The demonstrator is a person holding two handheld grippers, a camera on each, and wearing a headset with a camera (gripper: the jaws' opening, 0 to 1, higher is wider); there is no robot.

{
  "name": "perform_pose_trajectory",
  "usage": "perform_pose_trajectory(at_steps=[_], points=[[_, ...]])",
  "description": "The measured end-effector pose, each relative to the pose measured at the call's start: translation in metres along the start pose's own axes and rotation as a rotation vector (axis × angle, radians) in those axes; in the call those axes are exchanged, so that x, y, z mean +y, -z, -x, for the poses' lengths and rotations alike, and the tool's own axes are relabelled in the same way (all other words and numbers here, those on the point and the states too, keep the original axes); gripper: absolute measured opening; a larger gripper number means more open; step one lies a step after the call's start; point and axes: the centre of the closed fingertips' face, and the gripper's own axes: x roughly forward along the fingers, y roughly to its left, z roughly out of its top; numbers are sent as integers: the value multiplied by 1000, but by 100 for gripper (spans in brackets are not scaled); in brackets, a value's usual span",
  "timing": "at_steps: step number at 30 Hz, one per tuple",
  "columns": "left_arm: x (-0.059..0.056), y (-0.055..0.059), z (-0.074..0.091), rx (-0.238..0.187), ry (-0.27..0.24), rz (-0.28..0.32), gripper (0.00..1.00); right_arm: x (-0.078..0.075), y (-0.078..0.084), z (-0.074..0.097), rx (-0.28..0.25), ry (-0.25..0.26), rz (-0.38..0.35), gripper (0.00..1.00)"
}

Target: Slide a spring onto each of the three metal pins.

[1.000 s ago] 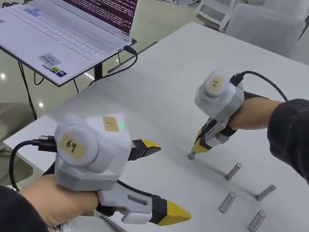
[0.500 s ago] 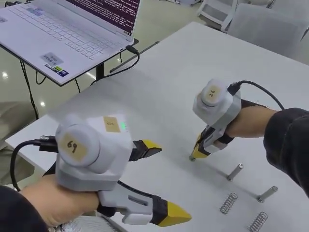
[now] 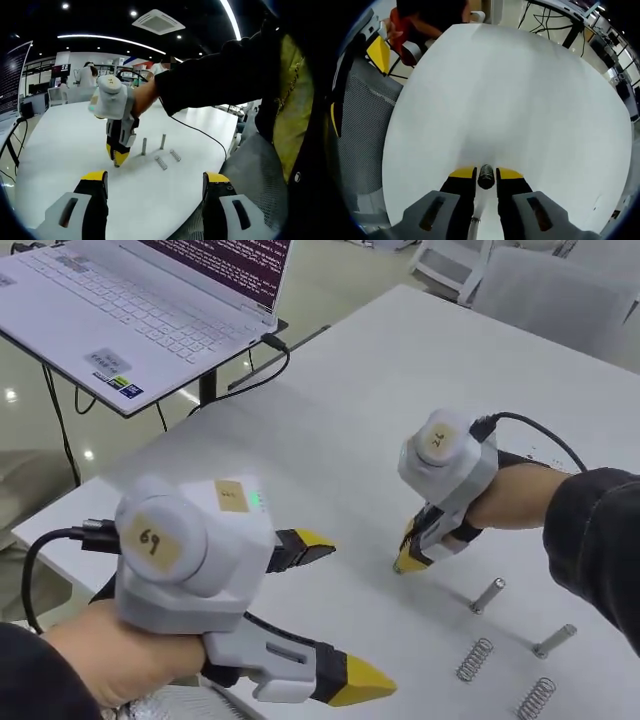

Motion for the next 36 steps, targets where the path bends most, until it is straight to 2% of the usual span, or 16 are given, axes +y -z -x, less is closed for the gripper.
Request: perform_pose_trajectory(at_steps=[9, 15, 19, 29, 36], points=[[-1, -2, -1, 1, 4, -6, 73, -1, -2, 6, -28, 16, -2, 24], [-1, -6, 0, 1, 3, -15, 73, 1, -4, 20, -57, 38, -13, 30], [1, -10, 0, -3, 2, -22, 73, 1, -5, 29, -73, 58, -17, 30], [-1, -21, -4, 1, 16, -45, 73, 7, -9, 64, -146, 113, -32, 31], [-8, -28, -8, -1, 34, -61, 72, 13, -8, 90, -183, 156, -47, 31]])
